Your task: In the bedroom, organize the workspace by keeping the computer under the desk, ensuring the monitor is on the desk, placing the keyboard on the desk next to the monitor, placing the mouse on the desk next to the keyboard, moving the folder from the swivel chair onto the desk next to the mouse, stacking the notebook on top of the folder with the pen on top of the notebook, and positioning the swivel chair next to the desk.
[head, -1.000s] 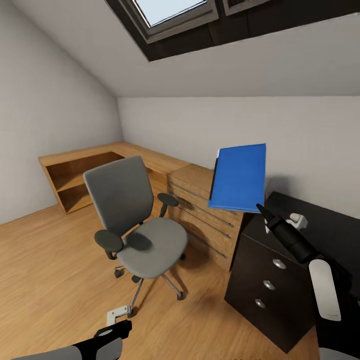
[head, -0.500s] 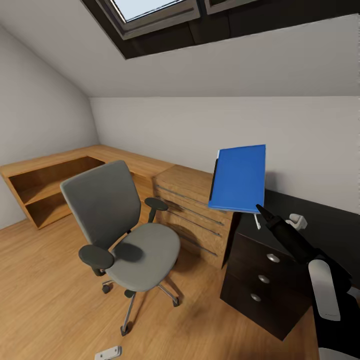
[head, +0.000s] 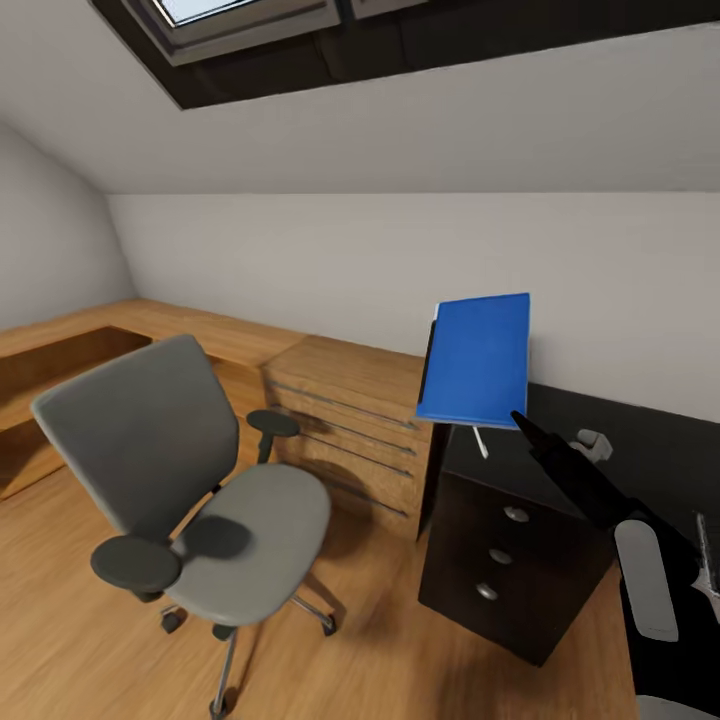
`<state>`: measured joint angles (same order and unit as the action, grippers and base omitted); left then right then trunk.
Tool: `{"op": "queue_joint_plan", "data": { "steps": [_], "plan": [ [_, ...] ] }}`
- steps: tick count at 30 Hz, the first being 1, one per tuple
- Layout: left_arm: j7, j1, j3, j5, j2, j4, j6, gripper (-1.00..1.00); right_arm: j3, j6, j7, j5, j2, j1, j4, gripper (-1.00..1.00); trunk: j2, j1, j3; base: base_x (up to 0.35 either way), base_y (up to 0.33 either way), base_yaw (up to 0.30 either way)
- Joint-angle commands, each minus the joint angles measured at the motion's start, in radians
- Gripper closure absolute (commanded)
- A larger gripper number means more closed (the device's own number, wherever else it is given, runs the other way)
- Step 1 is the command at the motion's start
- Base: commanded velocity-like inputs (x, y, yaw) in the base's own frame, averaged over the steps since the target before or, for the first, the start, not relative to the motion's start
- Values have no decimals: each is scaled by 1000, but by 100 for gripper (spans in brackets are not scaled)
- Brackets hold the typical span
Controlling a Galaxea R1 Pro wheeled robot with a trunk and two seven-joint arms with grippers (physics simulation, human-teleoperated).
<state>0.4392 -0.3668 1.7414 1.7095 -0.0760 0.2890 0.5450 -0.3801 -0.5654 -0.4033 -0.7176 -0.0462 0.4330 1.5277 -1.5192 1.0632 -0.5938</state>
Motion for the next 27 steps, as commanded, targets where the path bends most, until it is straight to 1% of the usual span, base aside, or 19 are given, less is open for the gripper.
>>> {"op": "queue_joint_plan", "data": {
  "steps": [1,2,7,9,15,17,18,23,27],
  "plan": [
    [9,0,10,2,-1,4,9,-100,-2,-8,-1,-6,0,1,0,100,-1,0,-1,3,2,-297],
    [9,4,13,-2,2,4,50,-100,-2,-8,11,-6,0,1,-1,100,-1,0,-1,0,0,-297],
    [9,5,13,-2,2,4,54,-100,-2,-8,26,-7,0,1,-7,100,-1,0,-1,-32,-57,-297],
    [9,5,13,-1,2,4,53,-100,-2,-8,34,-7,1,1,-8,100,-1,0,-1,-116,-206,-299],
    [9,5,13,-1,2,4,50,-100,-7,-8,90,-9,2,1,-20,100,-1,0,-1,-123,-258,-300],
    [9,5,13,-1,2,3,49,-100,-8,-8,97,-9,6,1,-23,100,-1,0,-1,-47,-155,-297],
    [9,5,13,-1,2,3,49,-100,-10,-8,99,-9,14,1,-24,100,-1,0,-1,-19,-62,-215],
    [10,5,12,0,2,3,49,-100,-13,-8,97,-11,34,1,-30,100,-1,0,-1,-66,-23,-81],
    [10,5,11,2,2,3,48,-100,-14,-8,95,-12,36,1,-37,100,-1,0,-1,-31,-4,-12]
  ]
}}
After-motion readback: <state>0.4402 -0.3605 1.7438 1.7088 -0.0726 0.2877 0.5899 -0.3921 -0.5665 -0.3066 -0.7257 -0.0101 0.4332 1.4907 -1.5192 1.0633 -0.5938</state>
